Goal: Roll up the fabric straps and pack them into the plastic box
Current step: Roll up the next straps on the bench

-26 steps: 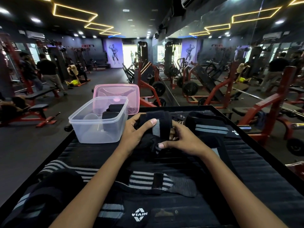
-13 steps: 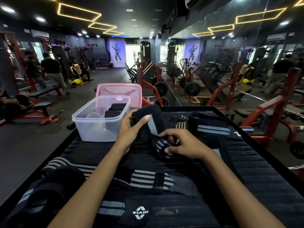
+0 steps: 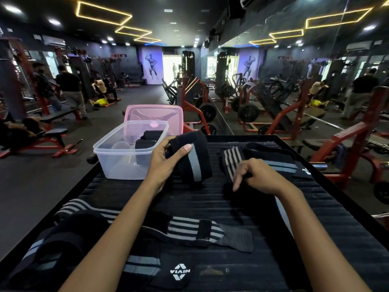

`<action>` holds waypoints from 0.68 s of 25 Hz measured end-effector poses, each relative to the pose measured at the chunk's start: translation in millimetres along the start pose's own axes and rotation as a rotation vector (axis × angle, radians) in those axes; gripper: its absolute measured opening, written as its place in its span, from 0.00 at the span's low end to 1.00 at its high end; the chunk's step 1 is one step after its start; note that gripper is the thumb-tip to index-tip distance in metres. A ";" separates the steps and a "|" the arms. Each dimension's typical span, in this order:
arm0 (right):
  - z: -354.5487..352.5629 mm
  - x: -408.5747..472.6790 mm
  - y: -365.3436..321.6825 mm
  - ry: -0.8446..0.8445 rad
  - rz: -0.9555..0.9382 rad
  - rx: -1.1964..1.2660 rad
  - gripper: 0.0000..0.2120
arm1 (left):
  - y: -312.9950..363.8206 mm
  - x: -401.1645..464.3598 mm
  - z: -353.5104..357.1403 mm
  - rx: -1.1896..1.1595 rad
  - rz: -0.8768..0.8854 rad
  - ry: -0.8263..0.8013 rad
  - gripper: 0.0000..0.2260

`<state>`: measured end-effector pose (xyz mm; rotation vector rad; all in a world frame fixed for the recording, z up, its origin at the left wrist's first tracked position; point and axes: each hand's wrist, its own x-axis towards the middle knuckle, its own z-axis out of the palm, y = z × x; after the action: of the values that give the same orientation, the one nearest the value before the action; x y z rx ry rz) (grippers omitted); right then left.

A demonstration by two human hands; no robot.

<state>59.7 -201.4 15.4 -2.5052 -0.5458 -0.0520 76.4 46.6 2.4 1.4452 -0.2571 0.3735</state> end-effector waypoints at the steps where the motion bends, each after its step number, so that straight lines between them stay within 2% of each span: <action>1: -1.9 -1.5 4.4 -0.071 0.048 -0.019 0.28 | 0.3 -1.0 0.4 0.017 0.012 -0.018 0.12; 3: -5.5 -2.8 9.2 -0.121 0.140 -0.017 0.24 | 0.6 -3.0 1.3 0.048 0.039 -0.062 0.13; 8: -6.2 2.0 5.4 0.062 0.167 -0.050 0.18 | 1.1 -6.7 6.4 0.104 0.069 -0.151 0.12; 10: -2.1 0.9 -1.5 0.130 0.117 -0.036 0.10 | 0.2 -7.4 7.7 0.111 0.067 -0.172 0.12; 11: 0.2 -0.6 -6.9 0.154 0.072 0.048 0.05 | 0.3 -8.1 8.3 0.111 0.068 -0.186 0.12; 14: 13.0 -1.9 -26.6 0.143 -0.079 0.478 0.33 | 0.0 -11.0 11.8 0.095 0.071 -0.221 0.11; 16: 24.8 2.5 -34.2 0.193 -0.198 0.507 0.44 | 1.9 -13.1 15.1 0.061 0.041 -0.219 0.11; 17: 30.5 4.3 -35.5 0.232 -0.243 0.487 0.45 | 2.8 -13.9 16.7 0.059 0.038 -0.217 0.10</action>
<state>47.2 -156.5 9.2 -1.9219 -0.6710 -0.2662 63.4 28.9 1.5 1.5419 -0.4520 0.2565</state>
